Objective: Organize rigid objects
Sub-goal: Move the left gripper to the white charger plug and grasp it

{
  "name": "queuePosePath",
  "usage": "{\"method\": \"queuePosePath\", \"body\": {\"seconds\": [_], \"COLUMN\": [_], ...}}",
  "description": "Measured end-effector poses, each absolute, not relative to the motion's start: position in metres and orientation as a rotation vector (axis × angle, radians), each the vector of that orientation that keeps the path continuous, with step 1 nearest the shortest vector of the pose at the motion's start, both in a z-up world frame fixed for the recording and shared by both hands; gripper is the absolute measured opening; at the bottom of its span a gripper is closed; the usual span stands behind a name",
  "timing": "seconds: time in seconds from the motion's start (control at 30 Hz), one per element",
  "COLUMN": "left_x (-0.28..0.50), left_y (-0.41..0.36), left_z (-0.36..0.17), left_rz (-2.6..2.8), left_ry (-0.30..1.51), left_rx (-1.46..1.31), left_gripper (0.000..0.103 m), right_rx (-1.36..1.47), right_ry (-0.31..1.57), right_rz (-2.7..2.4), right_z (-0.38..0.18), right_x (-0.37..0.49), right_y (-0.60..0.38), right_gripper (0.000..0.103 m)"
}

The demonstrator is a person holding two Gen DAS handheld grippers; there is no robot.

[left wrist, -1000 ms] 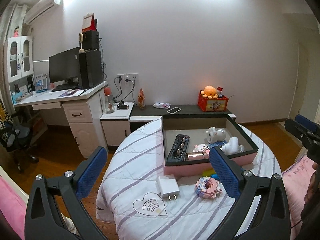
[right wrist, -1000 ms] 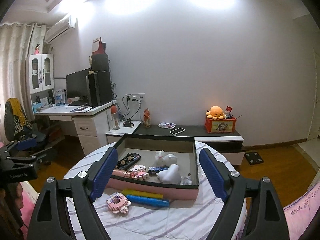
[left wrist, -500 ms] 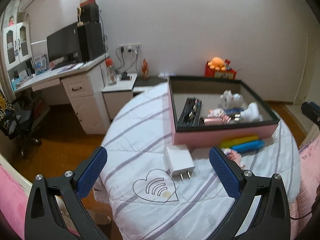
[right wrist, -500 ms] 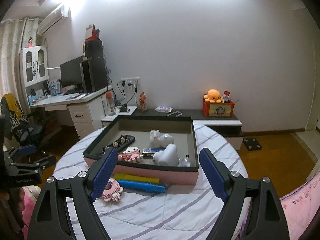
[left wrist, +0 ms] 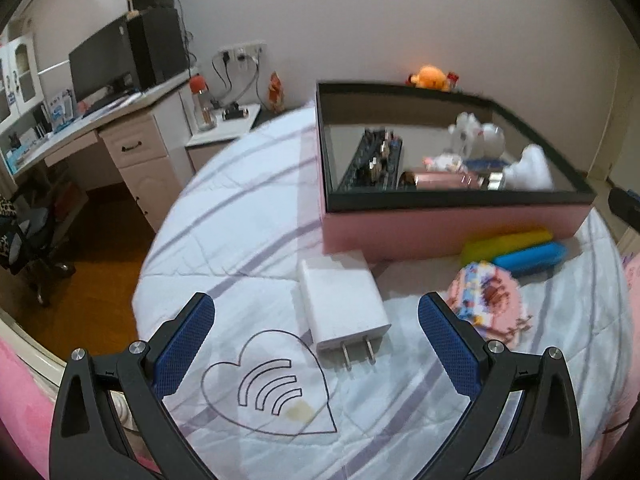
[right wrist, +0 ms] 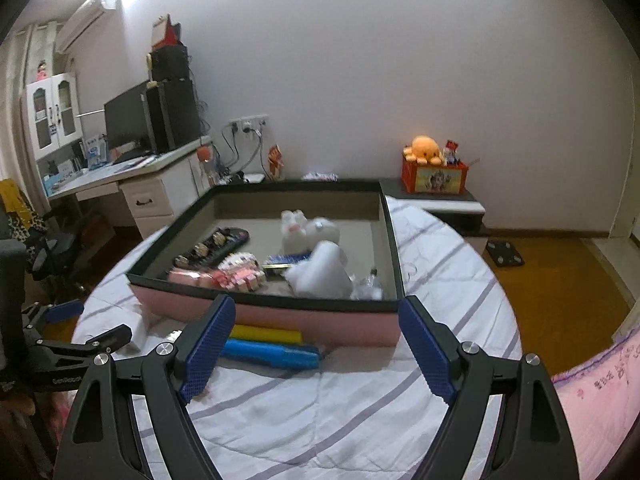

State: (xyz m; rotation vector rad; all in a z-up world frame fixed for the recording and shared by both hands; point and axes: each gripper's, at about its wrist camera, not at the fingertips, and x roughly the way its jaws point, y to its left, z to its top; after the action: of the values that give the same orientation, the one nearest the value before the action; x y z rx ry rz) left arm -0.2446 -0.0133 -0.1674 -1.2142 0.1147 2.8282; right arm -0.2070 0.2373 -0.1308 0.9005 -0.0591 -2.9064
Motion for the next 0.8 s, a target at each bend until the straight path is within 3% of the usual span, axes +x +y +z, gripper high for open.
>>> {"method": "queuePosePath", "body": {"seconds": [0.23, 0.4, 0.57, 0.63, 0.7, 0.8], "left_x": [-0.257, -0.264, -0.264, -0.262, -0.262, -0.260], "left_y": [-0.013, -0.015, -0.009, -0.008, -0.008, -0.007], "left_z": [-0.180, -0.185, -0.184, -0.184, -0.184, -0.183], "left_rz": [2.831, 2.830, 2.822, 2.823, 2.810, 2.801], "left_ry": [0.132, 0.125, 0.178, 0.186, 0.174, 0.167], "left_rx": [-1.271, -1.297, -1.285, -1.270, -1.269, -1.267], "left_gripper": [0.101, 0.088, 0.078, 0.071, 0.064, 0.048], "right_rx": [0.984, 1.097, 1.148, 1.168, 1.186, 1.218], "right_ry": [-0.169, -0.143, -0.232, -0.227, -0.252, -0.230], "right_rz": [-2.982, -3.006, -2.899, -2.868, -2.815, -2.797], "right_z": [-0.139, -0.147, -0.155, -0.154, -0.155, -0.155], "right_x": [-0.236, -0.264, -0.279, -0.283, -0.287, -0.291], "right_y": [0.274, 0.287, 0.295, 0.293, 0.292, 0.289], "right_gripper": [0.085, 0.085, 0.059, 0.038, 0.025, 0.022]}}
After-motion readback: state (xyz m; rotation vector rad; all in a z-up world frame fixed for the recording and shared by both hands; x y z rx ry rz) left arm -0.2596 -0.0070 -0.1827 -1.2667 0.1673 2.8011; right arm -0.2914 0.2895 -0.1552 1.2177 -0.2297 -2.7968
